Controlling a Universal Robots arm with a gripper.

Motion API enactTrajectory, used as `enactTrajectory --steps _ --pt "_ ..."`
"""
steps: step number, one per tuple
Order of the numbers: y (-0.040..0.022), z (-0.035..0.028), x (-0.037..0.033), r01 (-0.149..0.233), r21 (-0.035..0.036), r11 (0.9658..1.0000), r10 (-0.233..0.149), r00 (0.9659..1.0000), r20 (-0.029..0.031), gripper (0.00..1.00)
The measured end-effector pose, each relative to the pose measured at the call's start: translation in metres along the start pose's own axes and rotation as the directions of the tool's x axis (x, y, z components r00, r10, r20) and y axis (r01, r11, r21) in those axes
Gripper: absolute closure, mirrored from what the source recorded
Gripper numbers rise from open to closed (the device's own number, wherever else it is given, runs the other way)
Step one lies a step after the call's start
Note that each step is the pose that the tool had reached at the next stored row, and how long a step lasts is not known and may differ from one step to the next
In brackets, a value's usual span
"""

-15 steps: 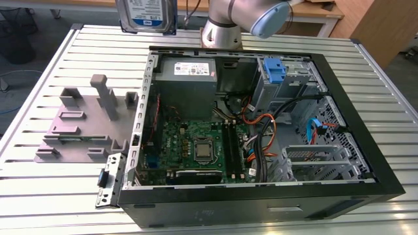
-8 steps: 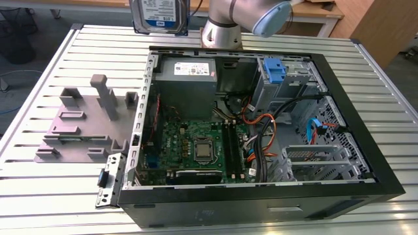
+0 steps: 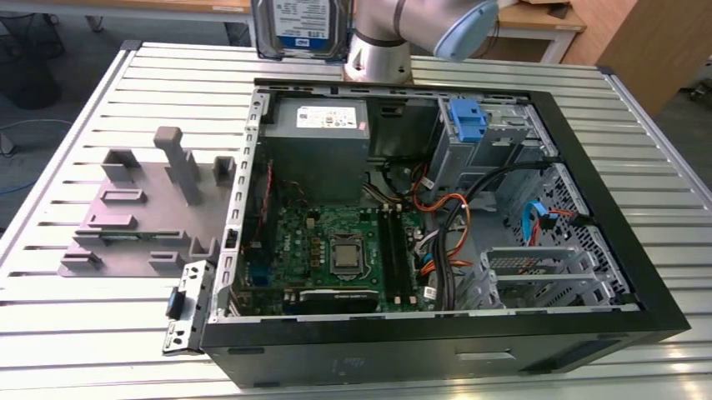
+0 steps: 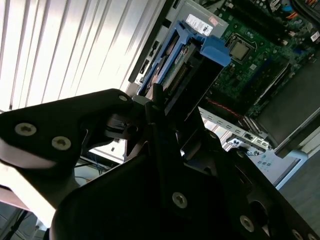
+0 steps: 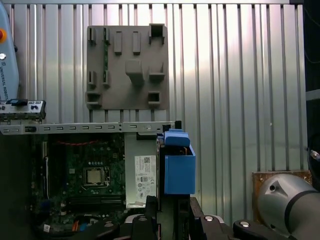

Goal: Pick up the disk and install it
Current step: 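Pick up the disk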

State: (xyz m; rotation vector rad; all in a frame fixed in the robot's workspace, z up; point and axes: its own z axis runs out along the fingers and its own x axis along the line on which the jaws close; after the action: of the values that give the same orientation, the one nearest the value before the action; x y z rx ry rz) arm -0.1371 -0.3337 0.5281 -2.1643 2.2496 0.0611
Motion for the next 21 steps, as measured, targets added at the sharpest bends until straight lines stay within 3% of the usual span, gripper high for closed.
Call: enactTrajectory --steps 21 --pt "-0.0951 0.004 -0.0035 0.0 -0.0001 1.0 0.0 1.0 -0.0001 0.65"
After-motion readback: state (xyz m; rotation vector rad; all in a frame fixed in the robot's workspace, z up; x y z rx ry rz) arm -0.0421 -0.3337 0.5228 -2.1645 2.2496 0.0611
